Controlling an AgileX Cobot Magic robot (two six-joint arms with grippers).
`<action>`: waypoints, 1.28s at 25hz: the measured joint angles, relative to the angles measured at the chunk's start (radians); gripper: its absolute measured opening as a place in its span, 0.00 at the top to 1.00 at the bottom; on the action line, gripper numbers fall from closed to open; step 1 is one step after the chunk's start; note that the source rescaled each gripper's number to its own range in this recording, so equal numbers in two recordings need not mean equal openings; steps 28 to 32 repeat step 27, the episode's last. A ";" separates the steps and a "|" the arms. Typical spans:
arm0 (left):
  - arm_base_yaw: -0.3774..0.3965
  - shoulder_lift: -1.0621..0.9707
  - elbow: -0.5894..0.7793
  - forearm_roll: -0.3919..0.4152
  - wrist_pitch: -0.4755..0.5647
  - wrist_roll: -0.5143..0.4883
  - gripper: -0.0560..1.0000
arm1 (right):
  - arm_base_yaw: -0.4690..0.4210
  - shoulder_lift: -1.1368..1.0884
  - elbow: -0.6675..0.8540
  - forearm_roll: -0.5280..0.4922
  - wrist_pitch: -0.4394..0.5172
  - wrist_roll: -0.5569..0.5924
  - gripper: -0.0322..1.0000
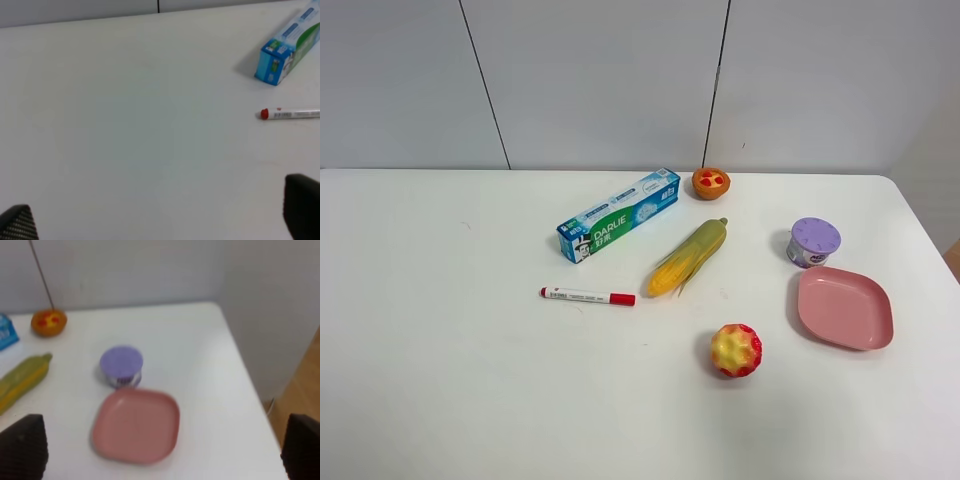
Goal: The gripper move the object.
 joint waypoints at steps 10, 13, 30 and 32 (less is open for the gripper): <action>0.000 0.000 0.000 0.000 0.001 0.000 0.00 | 0.000 -0.075 0.263 0.042 -0.016 -0.006 0.22; 0.000 0.000 0.000 0.000 0.001 0.000 0.00 | 0.000 -0.075 0.263 0.042 -0.029 -0.007 0.22; 0.000 0.000 0.000 0.001 0.001 0.000 0.00 | 0.000 -0.075 0.263 0.039 -0.033 -0.007 0.22; 0.000 0.000 0.000 0.001 0.001 0.000 0.00 | 0.000 -0.075 0.263 0.039 -0.033 -0.007 0.22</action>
